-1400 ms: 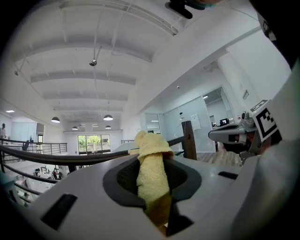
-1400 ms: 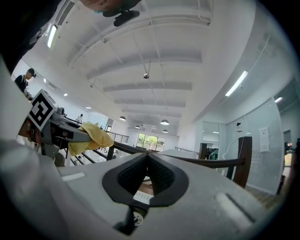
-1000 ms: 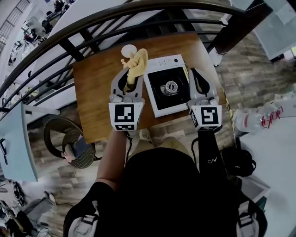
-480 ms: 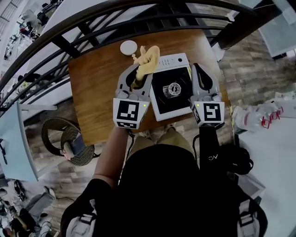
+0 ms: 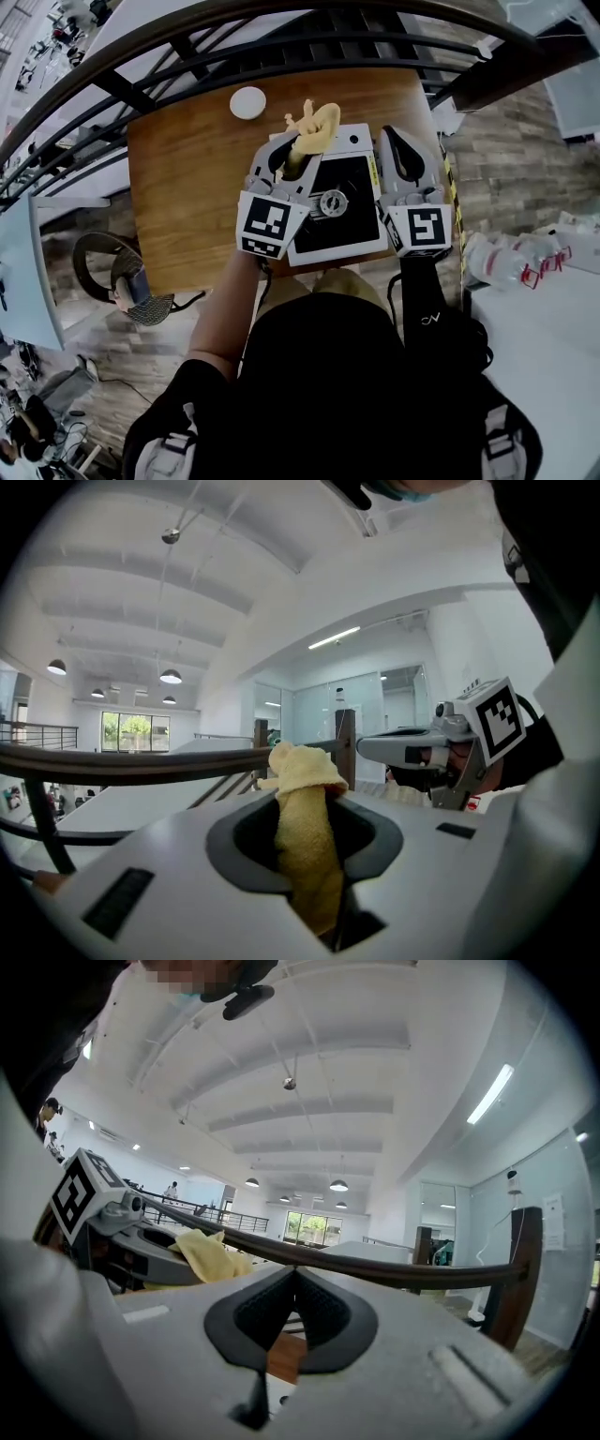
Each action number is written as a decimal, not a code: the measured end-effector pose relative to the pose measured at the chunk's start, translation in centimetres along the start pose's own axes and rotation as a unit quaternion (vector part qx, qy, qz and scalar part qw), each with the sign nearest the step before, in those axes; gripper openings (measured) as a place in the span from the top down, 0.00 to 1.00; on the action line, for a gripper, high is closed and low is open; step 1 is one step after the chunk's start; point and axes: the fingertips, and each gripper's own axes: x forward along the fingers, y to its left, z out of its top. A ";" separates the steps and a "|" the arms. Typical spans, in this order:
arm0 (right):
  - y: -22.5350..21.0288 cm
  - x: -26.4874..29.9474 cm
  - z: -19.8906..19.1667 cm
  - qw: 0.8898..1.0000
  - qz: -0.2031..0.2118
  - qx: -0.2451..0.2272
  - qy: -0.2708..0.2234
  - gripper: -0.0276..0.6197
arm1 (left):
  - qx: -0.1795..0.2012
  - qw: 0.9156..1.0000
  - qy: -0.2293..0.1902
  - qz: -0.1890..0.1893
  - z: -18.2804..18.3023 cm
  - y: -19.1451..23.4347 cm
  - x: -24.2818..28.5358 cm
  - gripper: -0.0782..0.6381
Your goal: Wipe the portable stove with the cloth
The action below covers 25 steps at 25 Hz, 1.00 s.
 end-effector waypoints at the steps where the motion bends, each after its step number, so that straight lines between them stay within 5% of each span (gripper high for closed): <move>1: -0.6 0.3 -0.4 1.000 0.005 0.002 0.002 0.95 | 0.000 1.000 0.011 -0.004 -0.5 -0.4 1.1 0.76; 11: -4.3 1.8 -4.8 0.998 0.044 0.029 0.029 0.95 | -0.011 0.983 0.157 -0.095 -9.3 -4.9 11.1 0.76; 19: -5.2 2.0 -6.3 0.997 0.065 0.034 0.038 0.95 | 0.049 0.953 0.280 -0.109 -16.6 -6.6 14.7 0.76; 25: -5.3 1.9 -5.7 0.996 0.066 0.044 0.027 0.95 | 0.049 0.950 0.296 -0.089 -17.4 -5.3 13.4 0.76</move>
